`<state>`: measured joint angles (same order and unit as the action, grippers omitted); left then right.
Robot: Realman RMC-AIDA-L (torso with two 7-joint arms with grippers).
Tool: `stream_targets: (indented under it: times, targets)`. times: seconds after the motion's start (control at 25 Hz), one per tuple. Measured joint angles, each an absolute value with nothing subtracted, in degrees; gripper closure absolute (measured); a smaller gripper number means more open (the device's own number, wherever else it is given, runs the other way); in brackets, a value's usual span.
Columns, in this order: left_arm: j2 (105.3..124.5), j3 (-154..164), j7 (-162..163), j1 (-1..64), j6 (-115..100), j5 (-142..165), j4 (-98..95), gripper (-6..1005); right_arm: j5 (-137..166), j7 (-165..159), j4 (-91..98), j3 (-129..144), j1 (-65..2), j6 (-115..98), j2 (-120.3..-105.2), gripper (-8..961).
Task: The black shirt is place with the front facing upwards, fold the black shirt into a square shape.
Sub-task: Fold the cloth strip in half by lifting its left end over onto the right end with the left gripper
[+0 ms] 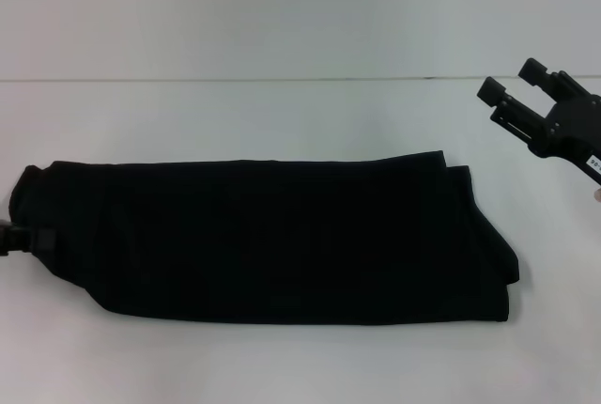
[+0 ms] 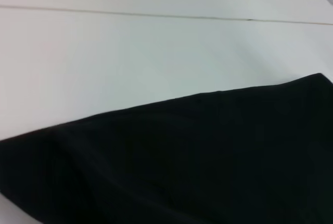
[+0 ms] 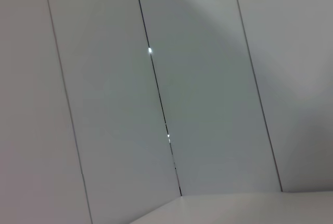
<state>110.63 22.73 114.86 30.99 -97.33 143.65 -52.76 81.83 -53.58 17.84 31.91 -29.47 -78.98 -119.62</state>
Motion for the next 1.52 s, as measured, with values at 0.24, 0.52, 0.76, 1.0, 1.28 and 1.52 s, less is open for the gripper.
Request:
stream_targets:
  times: [0.24, 0.52, 0.76, 1.0, 1.28, 1.52]
  targets:
    - [110.39, 22.7, 114.7, 30.0, -96.9, 143.9, -52.8, 870, 81.8, -53.5, 17.8, 32.0, -29.0, -79.6, -119.65, 127]
    - [109.85, 22.7, 114.5, 27.4, -95.7, 144.3, -52.9, 859, 82.0, -53.6, 17.8, 32.4, -29.6, -79.7, -119.75, 127]
    - [109.82, 22.8, 114.1, 27.0, -94.8, 149.3, -51.7, 850, 82.2, -53.9, 17.5, 32.6, -29.8, -79.9, -119.82, 127]
    - [109.95, 25.4, 114.9, 27.9, -92.7, 152.5, -49.0, 841, 82.3, -53.6, 17.3, 33.2, -29.8, -80.2, -119.8, 127]
    - [109.92, 26.2, 116.8, 29.1, -93.2, 152.8, -49.2, 830, 82.4, -53.5, 17.1, 38.0, -30.4, -77.0, -119.79, 127]
    - [109.58, 26.3, 118.2, 29.6, -93.5, 152.8, -49.3, 821, 82.3, -53.4, 17.1, 38.5, -30.5, -76.6, -119.79, 127]
